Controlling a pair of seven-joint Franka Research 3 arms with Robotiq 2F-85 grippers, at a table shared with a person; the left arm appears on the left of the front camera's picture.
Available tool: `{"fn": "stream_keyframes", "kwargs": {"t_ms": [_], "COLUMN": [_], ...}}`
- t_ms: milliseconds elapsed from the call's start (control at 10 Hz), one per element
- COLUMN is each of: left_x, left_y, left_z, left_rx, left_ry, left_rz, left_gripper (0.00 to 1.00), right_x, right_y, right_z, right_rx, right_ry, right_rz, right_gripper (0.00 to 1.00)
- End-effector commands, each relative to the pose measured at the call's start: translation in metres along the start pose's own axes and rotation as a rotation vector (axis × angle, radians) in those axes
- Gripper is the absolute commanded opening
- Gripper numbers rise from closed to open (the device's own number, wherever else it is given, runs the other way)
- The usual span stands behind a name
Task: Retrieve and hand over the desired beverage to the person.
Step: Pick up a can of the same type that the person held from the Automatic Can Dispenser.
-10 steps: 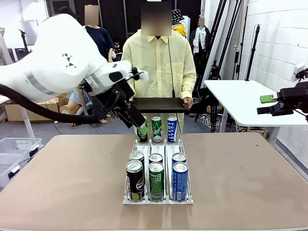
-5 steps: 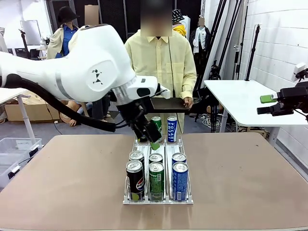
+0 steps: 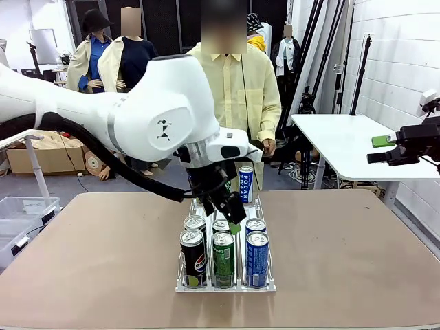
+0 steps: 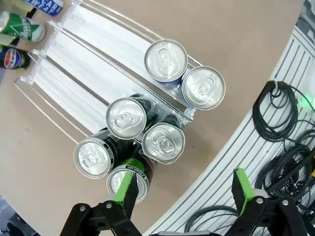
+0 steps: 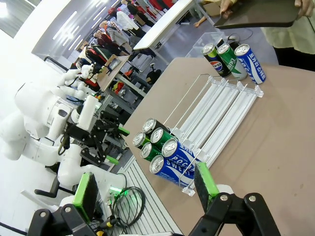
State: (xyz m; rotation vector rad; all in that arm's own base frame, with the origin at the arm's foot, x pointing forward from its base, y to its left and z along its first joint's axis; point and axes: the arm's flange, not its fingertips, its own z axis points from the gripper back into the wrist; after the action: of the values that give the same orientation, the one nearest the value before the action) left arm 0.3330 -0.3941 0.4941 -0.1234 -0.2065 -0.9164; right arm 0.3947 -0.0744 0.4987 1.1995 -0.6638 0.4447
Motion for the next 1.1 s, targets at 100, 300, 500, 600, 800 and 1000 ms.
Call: {"fn": "stream_keyframes", "kwargs": {"t_ms": [100, 300, 500, 600, 800, 1000], "left_x": [0.012, 0.014, 0.018, 0.018, 0.011, 0.011], "left_y": [-0.006, -0.01, -0.007, -0.006, -0.003, -0.003], "left_z": [-0.009, -0.016, -0.025, -0.029, -0.028, -0.028], "left_rx": [0.03, 0.039, 0.031, 0.02, 0.004, 0.004], "left_ry": [0.078, 0.121, 0.126, 0.132, 0.123, 0.123], "left_rz": [0.07, 0.095, 0.118, 0.128, 0.103, 0.103], "left_gripper": [1.0, 1.0, 1.0, 1.0, 1.0, 1.0], "right_x": [0.001, 0.001, 0.001, 0.001, 0.001, 0.001], "right_y": [0.001, 0.001, 0.001, 0.001, 0.001, 0.001], "right_z": [0.0, 0.0, 0.0, 0.0, 0.0, 0.0], "right_rx": [0.01, 0.01, 0.01, 0.01, 0.01, 0.01], "right_ry": [-0.009, -0.009, -0.009, -0.009, -0.009, -0.009], "right_rz": [-0.004, -0.004, -0.004, -0.004, -0.004, -0.004], "right_gripper": [1.0, 1.0, 1.0, 1.0, 1.0, 1.0]}}
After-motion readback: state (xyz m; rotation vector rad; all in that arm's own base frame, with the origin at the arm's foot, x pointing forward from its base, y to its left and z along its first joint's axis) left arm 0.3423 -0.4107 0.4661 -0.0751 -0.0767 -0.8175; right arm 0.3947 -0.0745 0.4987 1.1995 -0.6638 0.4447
